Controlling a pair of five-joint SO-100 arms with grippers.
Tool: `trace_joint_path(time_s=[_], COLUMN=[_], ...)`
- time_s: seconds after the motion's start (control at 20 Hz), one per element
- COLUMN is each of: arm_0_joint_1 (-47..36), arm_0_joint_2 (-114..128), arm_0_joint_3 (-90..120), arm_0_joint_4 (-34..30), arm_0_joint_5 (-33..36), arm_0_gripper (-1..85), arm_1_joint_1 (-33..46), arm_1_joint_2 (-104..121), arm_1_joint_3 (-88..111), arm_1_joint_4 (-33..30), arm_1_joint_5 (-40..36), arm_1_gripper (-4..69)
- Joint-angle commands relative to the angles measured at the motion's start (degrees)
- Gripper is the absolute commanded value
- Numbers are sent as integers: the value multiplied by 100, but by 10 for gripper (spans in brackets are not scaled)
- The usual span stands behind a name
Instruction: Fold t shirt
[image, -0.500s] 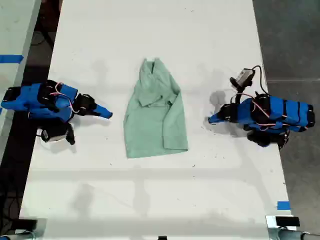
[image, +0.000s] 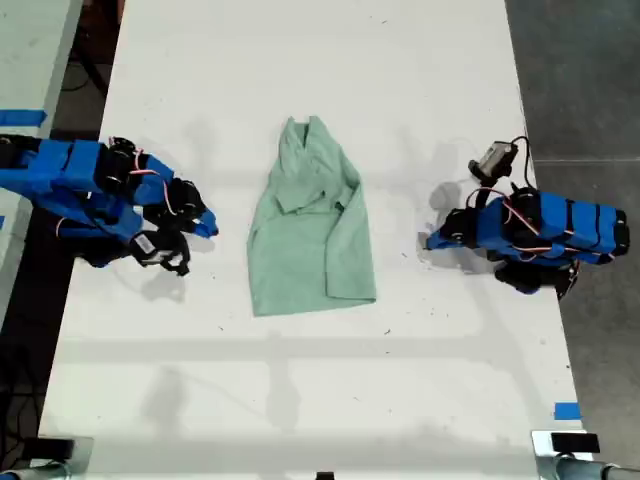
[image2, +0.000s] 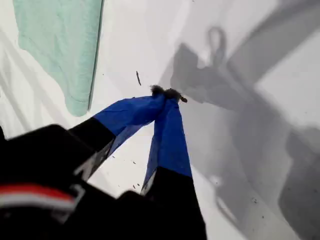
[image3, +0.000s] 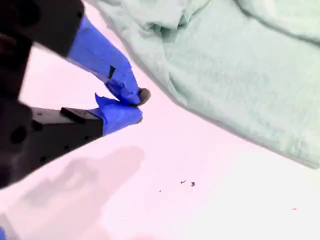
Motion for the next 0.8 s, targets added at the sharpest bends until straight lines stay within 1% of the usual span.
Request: trace_joint_path(time_s=[0.0,0.1,0.25,0.5,0.55,0.6,0.65,0.75], arm_0_joint_1=[272,352,369,501,545,545,536,527], arm_0_joint_2=[-1925,-2760,-3630,-5168,-5607,-6056,-6469,-6732], arm_0_joint_3=[-1679,-1969,-2312,-3437,-3727,-4017,-4263,-4518], arm_0_joint_4=[396,272,-44,-176,-176,-167,-149,97], arm_0_joint_5=[-325,-378,-343,-308,-255,-97,123,141], arm_0_gripper=[261,280,284,260,198,75,-1,-2], arm_1_joint_1=[53,62,44,35,26,18,18,18], arm_1_joint_2=[53,53,53,53,53,53,53,53], arm_1_joint_3=[97,97,88,88,88,88,88,88], arm_1_joint_4=[18,18,18,18,18,18,18,18], arm_1_joint_5=[35,18,9,0,0,0,0,0], arm_1_gripper=[-22,-22,-22,-22,-22,-22,-22,-22])
